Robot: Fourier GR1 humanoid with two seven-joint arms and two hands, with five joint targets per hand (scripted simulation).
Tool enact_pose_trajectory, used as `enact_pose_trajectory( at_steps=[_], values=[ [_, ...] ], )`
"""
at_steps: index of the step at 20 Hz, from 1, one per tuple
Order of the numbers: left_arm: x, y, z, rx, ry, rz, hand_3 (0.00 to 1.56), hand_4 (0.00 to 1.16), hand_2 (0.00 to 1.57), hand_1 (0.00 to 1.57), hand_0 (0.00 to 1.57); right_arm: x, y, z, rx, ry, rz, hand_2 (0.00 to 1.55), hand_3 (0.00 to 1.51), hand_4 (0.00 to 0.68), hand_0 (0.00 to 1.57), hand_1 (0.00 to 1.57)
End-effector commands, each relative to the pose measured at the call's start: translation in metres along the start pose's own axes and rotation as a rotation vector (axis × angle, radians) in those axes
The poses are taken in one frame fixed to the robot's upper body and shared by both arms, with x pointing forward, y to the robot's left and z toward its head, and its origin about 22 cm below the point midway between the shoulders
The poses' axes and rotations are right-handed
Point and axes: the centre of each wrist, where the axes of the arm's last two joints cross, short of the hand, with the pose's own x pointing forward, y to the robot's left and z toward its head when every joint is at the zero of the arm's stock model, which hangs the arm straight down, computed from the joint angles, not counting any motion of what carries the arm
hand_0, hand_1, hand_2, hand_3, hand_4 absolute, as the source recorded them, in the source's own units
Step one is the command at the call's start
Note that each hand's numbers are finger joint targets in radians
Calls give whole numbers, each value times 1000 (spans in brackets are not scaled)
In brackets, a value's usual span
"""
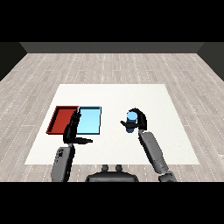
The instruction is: Pick the blue can and put it in the blue box
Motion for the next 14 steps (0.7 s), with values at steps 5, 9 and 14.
enact_pose_trajectory(
  at_steps=[5,9,14],
  values=[
    [-10,-39,-14,-64,89,-3,0,0,0,0,0,47,6,-5,35,-106,49,1445,1407,622,1418,1418],
    [-12,-43,-15,-64,90,-2,0,0,0,0,0,65,31,-1,39,-112,51,1445,1407,622,1418,1418],
    [-14,-61,-5,-109,107,69,0,0,0,0,0,55,32,11,43,-119,82,1450,1401,616,1428,1428]
  ],
)
